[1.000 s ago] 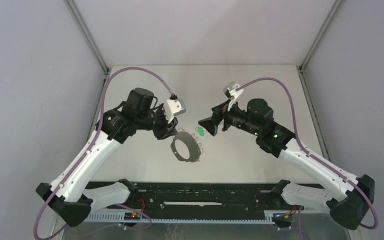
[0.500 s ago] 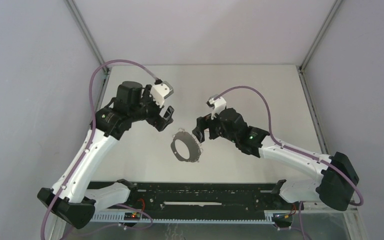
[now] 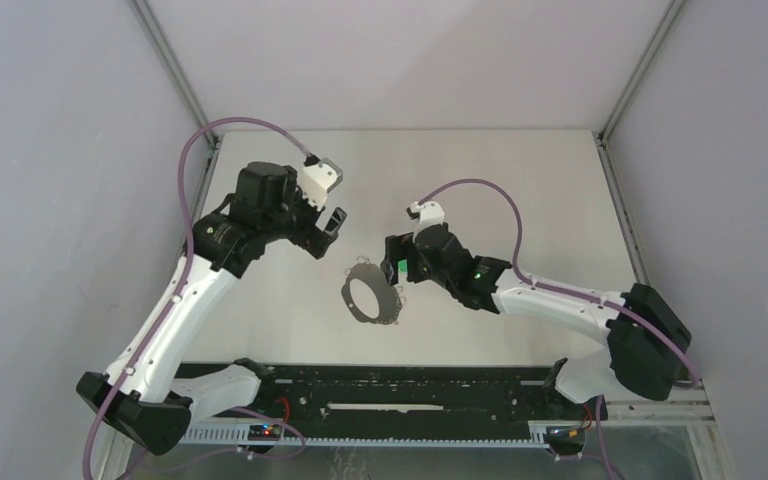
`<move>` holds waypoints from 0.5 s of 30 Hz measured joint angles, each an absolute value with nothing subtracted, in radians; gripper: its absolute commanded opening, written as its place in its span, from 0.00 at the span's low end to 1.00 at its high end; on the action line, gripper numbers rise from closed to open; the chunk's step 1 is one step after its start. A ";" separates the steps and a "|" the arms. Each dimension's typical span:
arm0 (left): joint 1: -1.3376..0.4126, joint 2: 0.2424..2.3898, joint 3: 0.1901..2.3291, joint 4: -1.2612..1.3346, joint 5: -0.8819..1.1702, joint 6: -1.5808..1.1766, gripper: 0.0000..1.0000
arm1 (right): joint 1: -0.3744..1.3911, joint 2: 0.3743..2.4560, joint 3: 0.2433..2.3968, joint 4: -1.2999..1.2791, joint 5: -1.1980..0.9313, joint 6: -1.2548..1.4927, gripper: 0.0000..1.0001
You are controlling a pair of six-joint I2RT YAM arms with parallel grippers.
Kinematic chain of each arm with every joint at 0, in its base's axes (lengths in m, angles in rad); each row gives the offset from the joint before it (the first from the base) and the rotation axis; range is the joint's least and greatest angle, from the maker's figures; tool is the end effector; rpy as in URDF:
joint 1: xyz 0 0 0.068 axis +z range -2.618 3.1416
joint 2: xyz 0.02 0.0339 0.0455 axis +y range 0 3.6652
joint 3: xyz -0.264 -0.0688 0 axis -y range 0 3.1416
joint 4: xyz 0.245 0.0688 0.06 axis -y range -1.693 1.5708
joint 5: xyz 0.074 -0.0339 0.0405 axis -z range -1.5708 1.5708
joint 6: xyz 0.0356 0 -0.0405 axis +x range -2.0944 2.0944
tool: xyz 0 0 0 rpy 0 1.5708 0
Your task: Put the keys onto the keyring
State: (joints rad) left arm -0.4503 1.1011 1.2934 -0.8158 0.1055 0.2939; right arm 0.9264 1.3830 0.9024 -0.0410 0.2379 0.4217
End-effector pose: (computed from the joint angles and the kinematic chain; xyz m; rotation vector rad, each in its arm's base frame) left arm 0.1949 -0.0984 0.3908 0.8541 2.0249 -0.2036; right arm 0.1928 0.2427 0.2587 -0.3878 2.0918 0.5684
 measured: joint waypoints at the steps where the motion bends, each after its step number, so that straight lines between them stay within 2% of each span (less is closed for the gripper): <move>1: -0.450 1.106 1.293 -0.820 0.099 0.294 1.00 | 0.933 1.404 0.904 -0.040 0.250 0.431 1.00; 15: -0.437 1.112 1.293 -0.831 0.071 0.279 1.00 | 0.959 1.558 0.963 -0.056 0.316 0.493 0.99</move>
